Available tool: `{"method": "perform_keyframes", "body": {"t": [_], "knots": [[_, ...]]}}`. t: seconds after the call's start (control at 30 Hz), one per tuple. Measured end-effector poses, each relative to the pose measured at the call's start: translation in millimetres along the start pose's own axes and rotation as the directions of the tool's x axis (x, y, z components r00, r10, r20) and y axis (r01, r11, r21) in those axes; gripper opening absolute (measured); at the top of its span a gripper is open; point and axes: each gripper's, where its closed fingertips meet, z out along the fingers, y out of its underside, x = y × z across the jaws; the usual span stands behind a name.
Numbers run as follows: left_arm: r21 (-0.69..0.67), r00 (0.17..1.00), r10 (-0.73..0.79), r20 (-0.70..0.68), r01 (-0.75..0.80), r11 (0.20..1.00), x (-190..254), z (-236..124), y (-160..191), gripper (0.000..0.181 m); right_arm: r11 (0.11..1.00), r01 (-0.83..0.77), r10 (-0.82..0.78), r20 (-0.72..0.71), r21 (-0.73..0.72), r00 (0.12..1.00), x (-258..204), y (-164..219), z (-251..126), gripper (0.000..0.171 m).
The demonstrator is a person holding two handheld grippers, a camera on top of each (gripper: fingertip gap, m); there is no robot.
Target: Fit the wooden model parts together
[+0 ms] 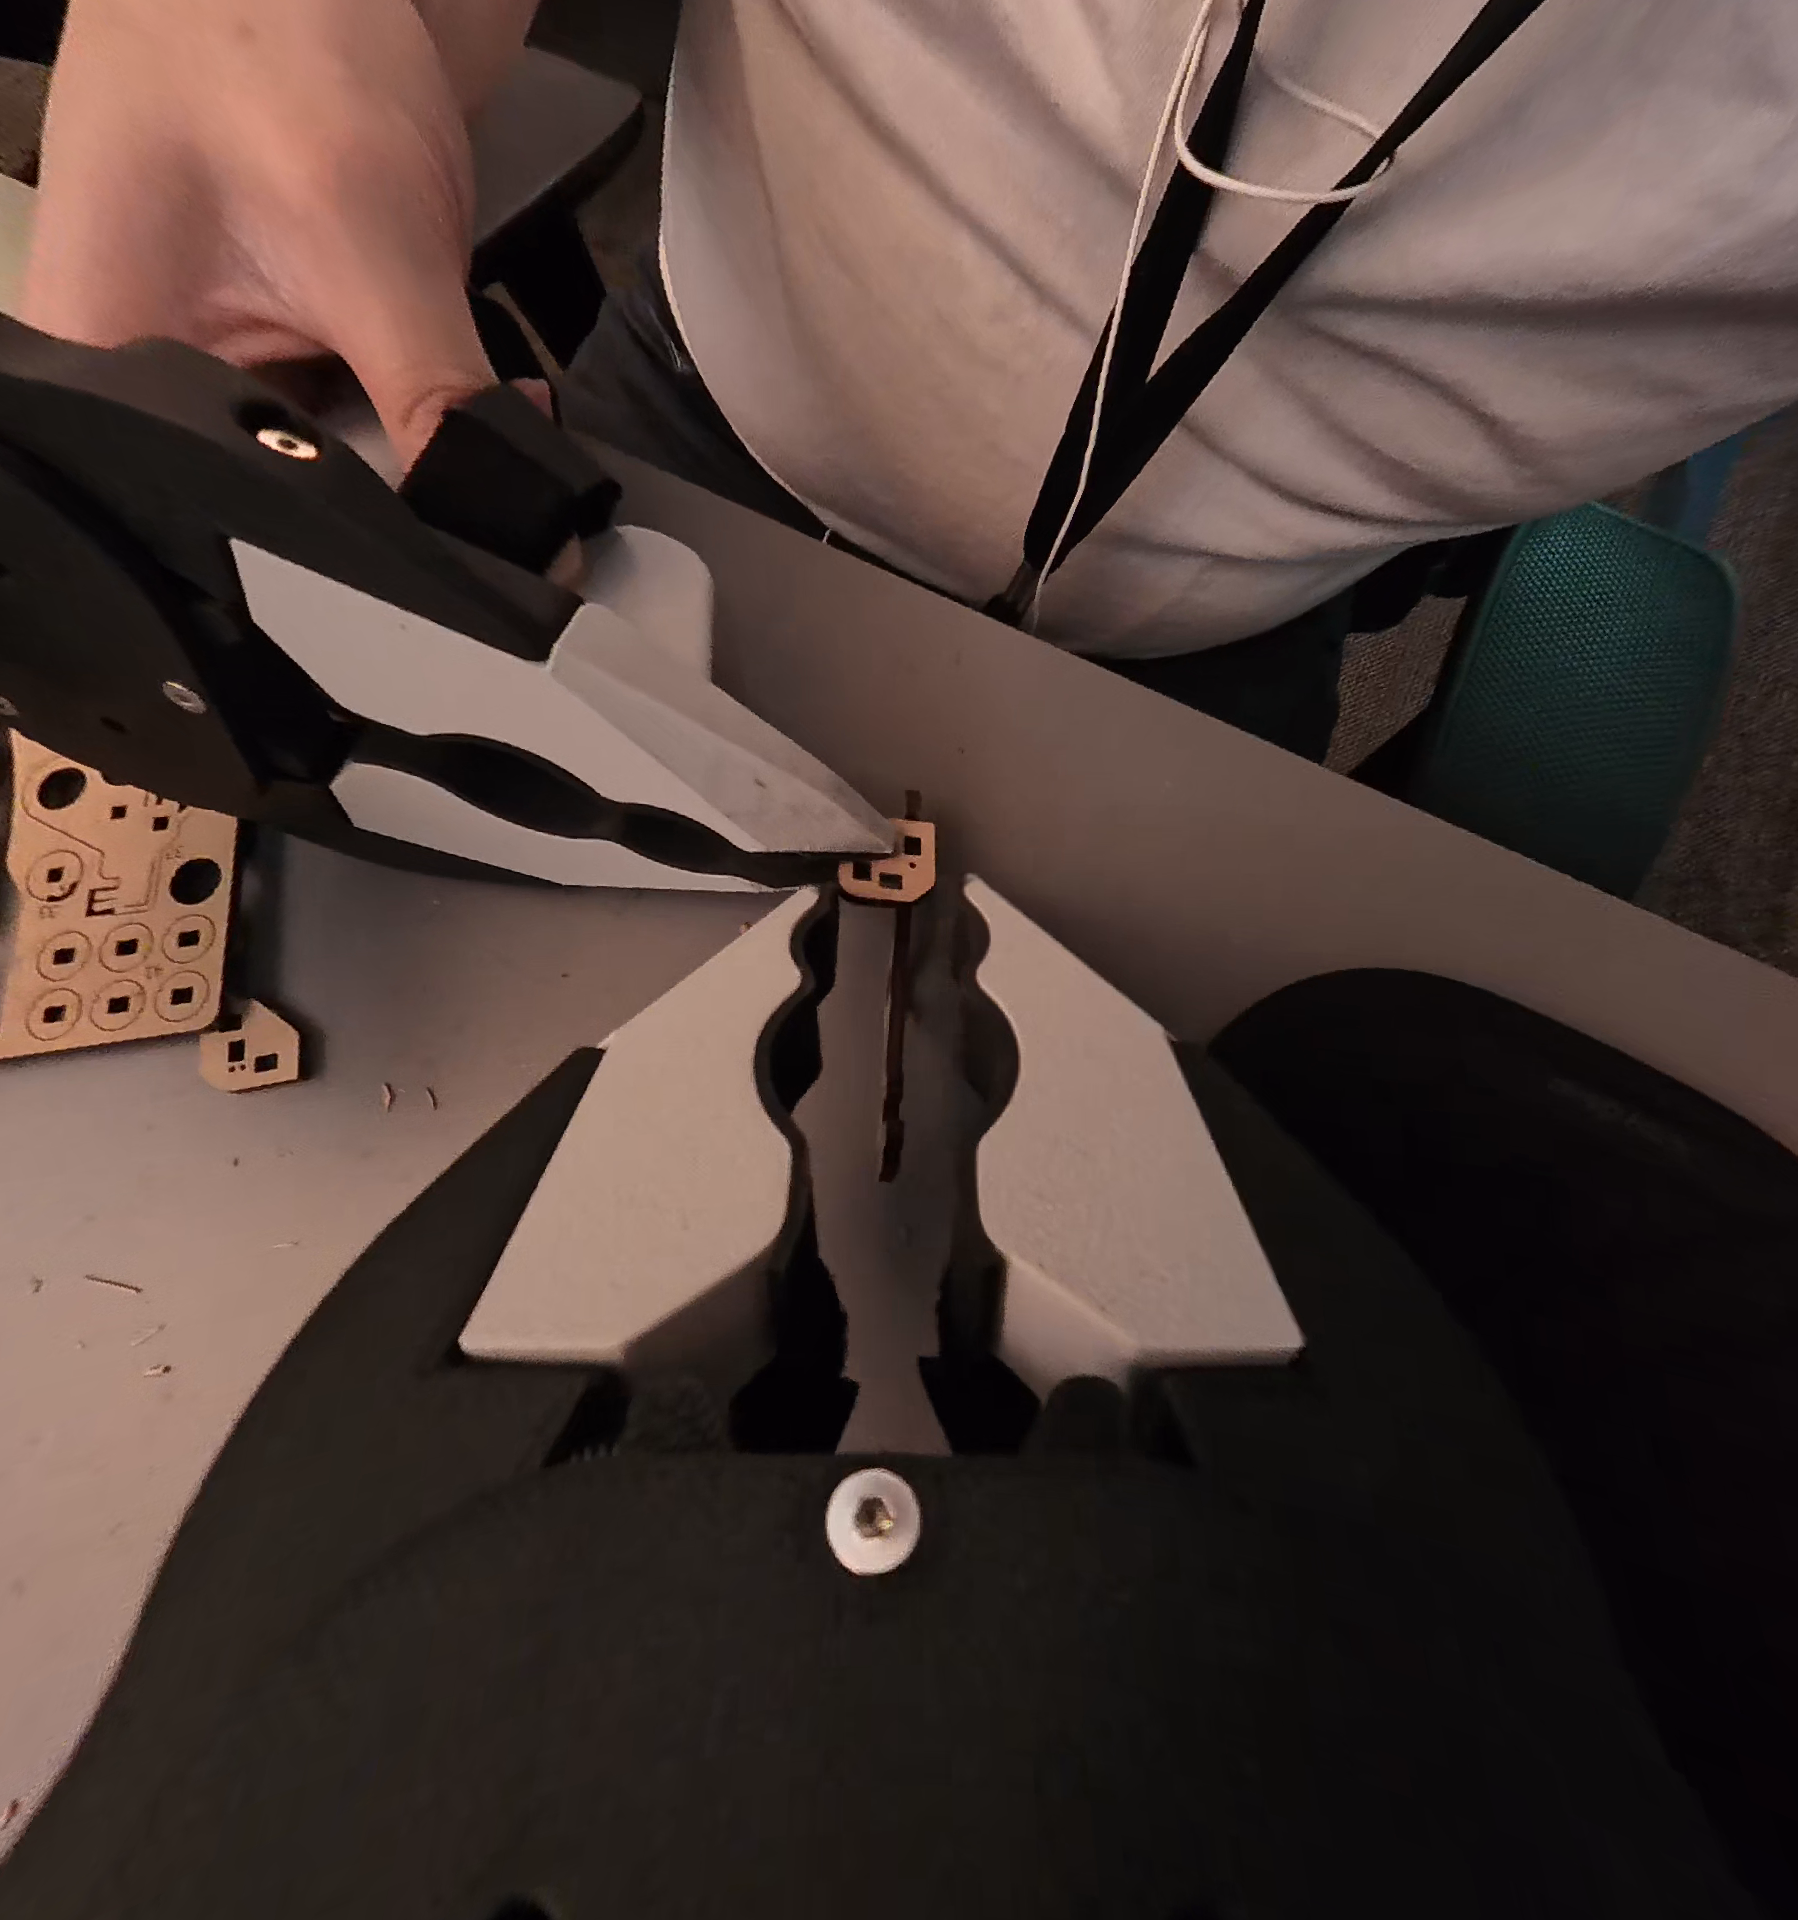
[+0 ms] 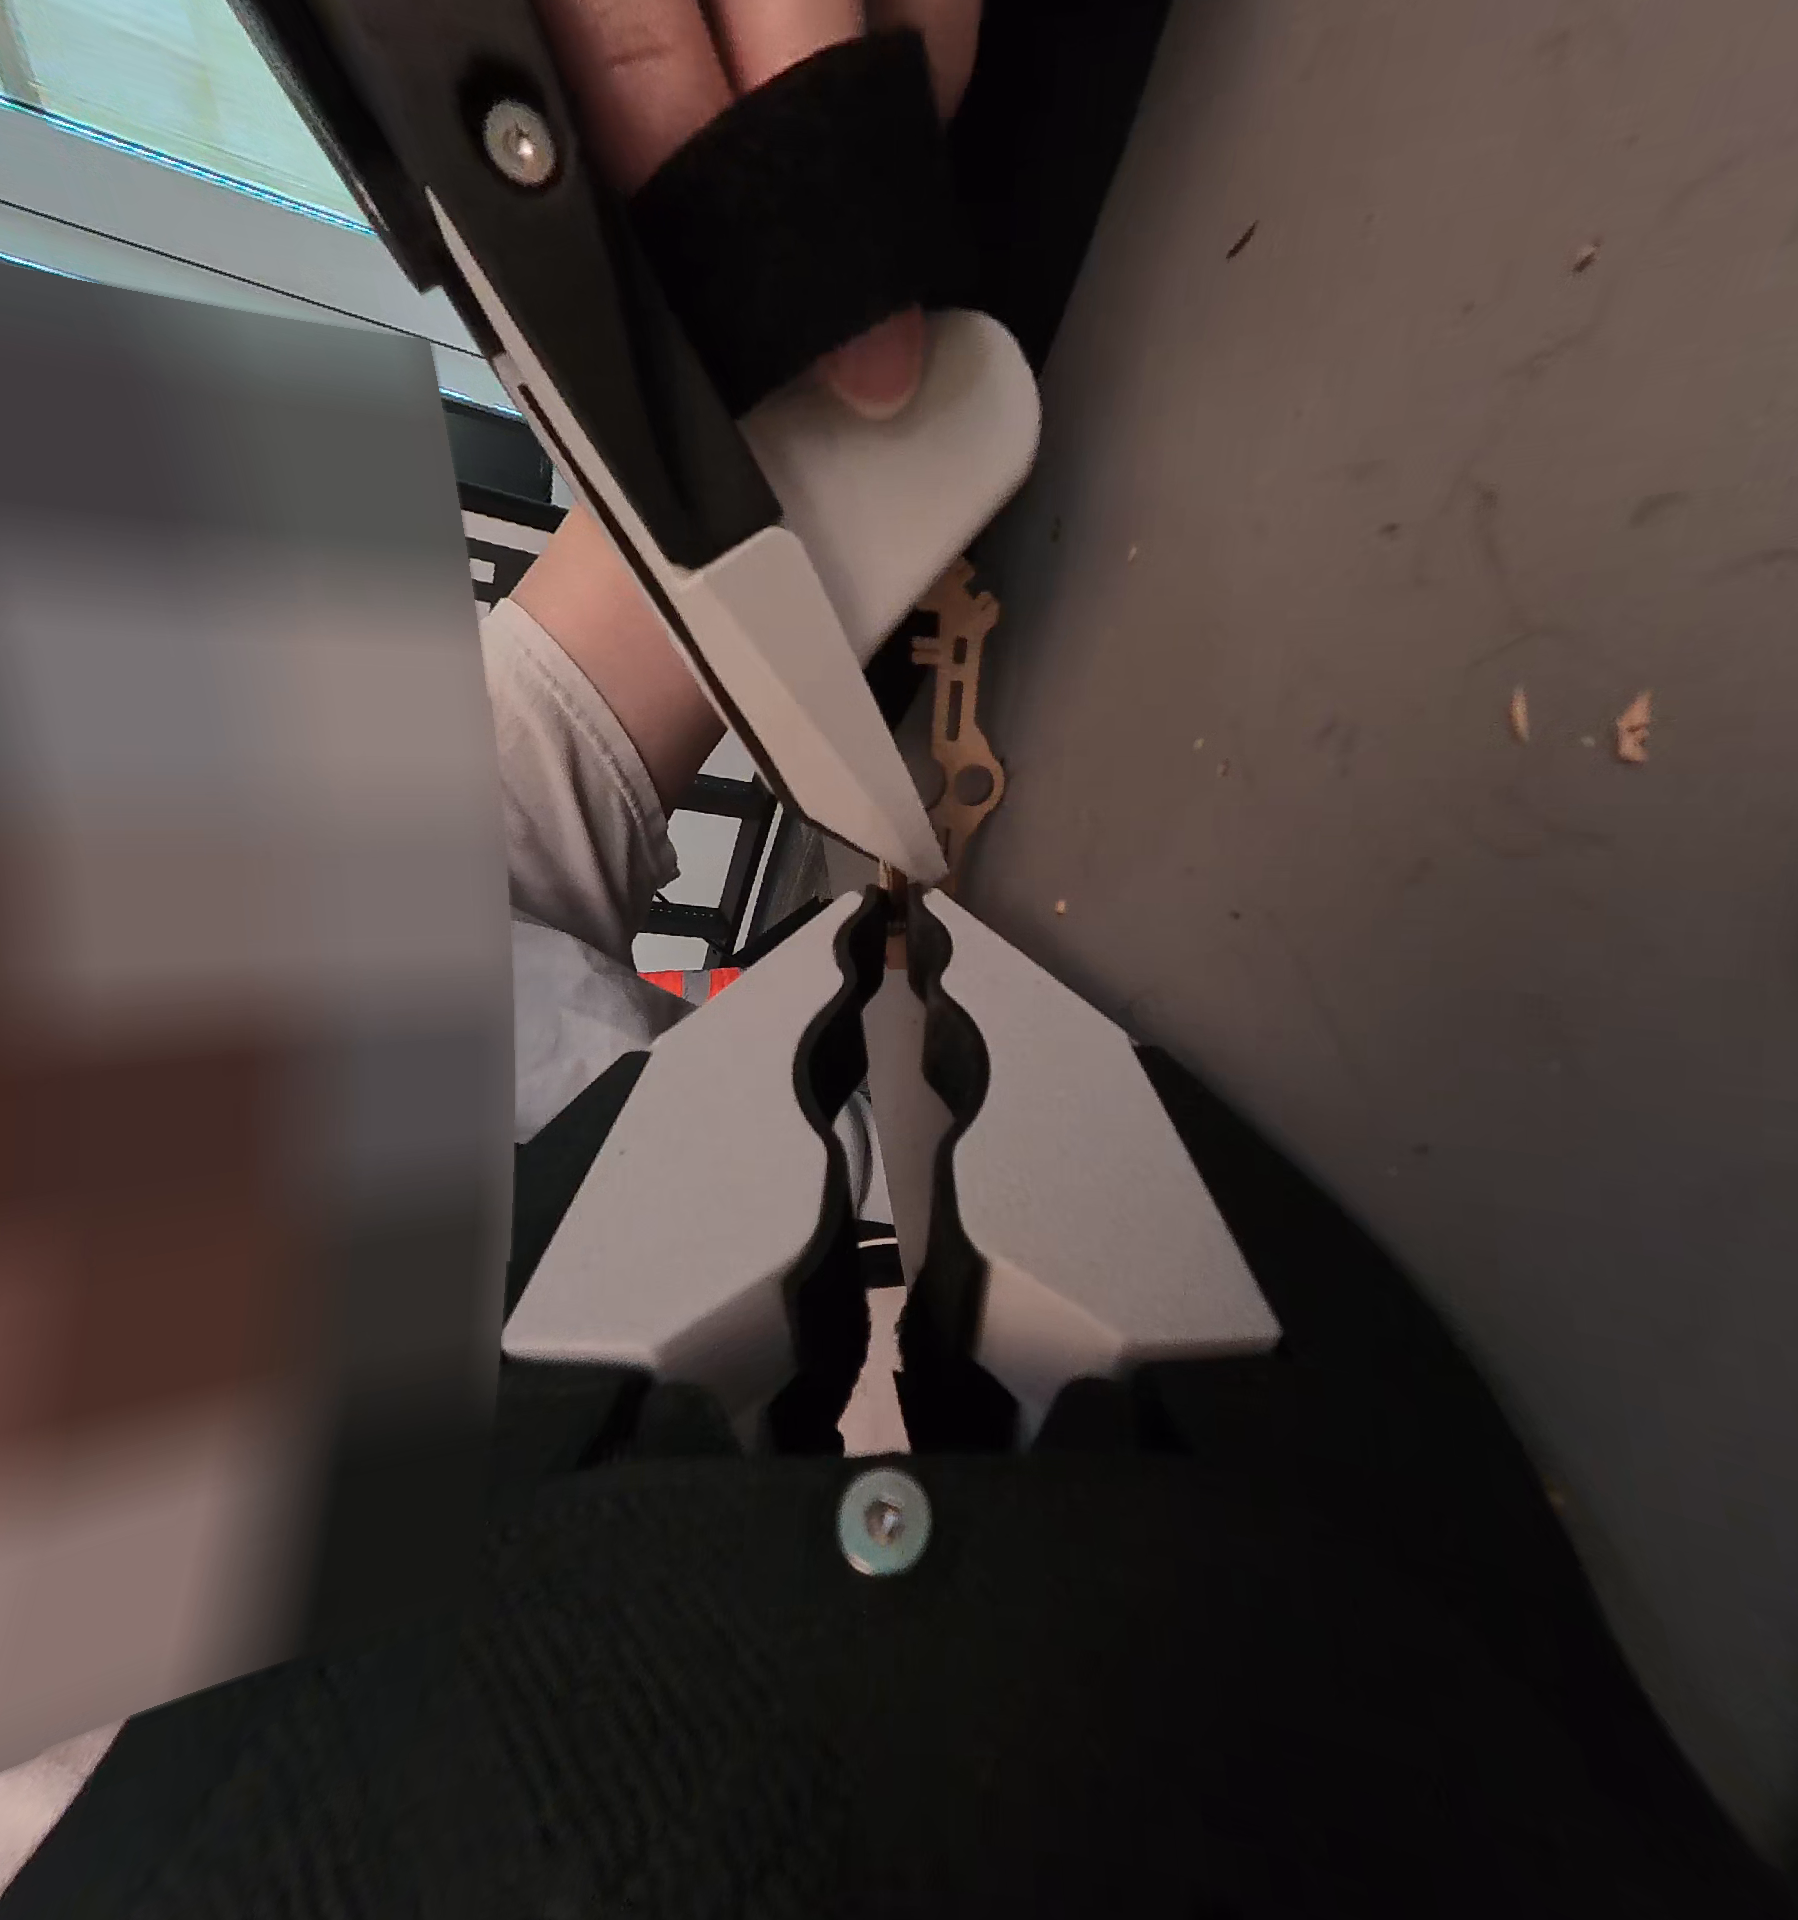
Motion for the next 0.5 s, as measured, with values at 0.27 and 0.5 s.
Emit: {"method": "perform_keyframes", "body": {"t": [0.27,0.5], "knots": [[0.005,0.999,-0.041,-0.013,0.041,0.999,-0.7,-0.4,-1.1,0.018,1.0,0.0,0.0,0.0,0.0,1.0,0.1,0.0,0.1,0.002],[-0.018,0.993,-0.113,-0.027,0.112,0.994,-1.8,-0.6,-1.1,0.016,1.0,-0.001,0.001,-0.002,0.006,1.0,0.3,-0.6,-0.1,0.002]]}}
